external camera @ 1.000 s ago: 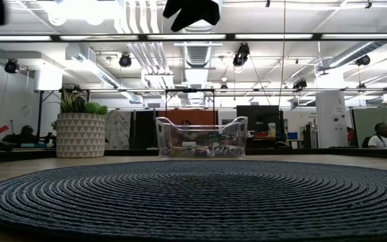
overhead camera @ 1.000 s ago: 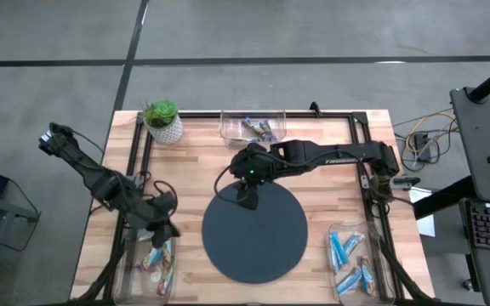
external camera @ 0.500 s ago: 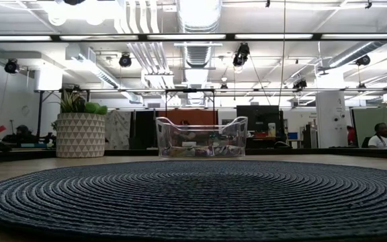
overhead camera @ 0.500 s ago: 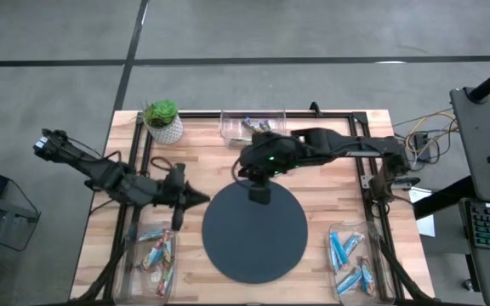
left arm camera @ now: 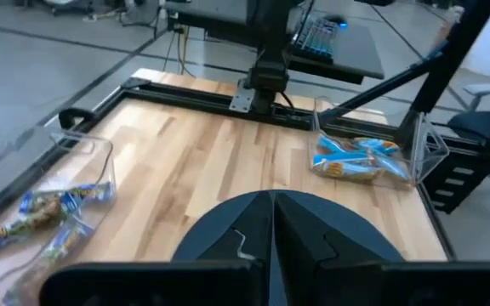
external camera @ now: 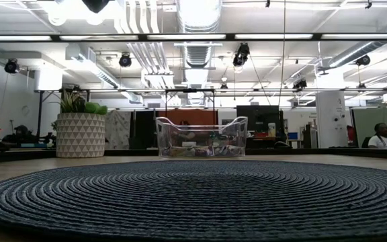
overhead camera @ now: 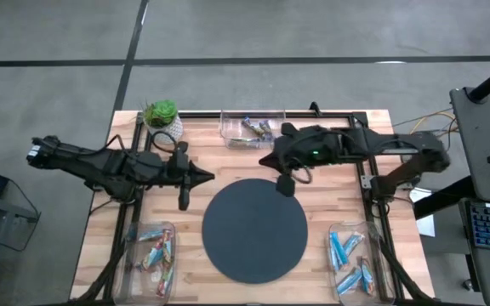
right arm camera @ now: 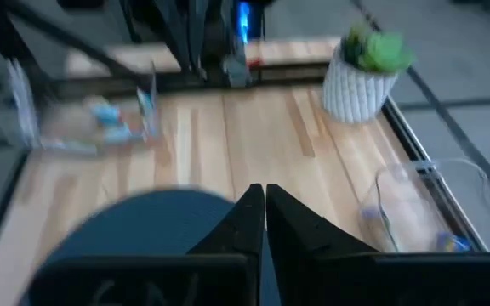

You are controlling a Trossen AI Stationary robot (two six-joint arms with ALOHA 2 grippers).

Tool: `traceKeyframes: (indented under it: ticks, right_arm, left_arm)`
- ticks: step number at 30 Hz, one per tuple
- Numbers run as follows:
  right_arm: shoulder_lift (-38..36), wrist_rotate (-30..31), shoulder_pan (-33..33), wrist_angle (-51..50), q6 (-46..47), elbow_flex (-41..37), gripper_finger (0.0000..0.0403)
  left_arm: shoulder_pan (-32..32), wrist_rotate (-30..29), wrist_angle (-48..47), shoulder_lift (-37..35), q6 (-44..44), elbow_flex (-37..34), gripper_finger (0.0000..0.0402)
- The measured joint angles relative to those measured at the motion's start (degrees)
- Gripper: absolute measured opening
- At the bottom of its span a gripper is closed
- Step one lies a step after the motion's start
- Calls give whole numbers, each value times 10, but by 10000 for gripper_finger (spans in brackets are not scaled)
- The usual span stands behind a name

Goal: Pick and place Granola Bars by type
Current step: Return to Home Position

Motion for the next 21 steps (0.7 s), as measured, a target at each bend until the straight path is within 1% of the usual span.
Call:
traceKeyframes:
  ticks: [4, 7, 13, 21]
  right_arm:
    - [-78, -14, 0, 146, 9, -132, 8]
    - [-124, -14, 1, 218, 9, -200, 8]
    - [-188, -15, 1, 231, 86, -270, 8]
    - [-228, -15, 3, 232, 110, -338, 9]
  left_arm:
    - [5, 12, 0, -3, 37, 0, 0]
    - [5, 10, 1, -3, 43, 0, 0]
    - [5, 7, 1, -3, 31, 0, 0]
    - [5, 7, -2, 0, 30, 0, 0]
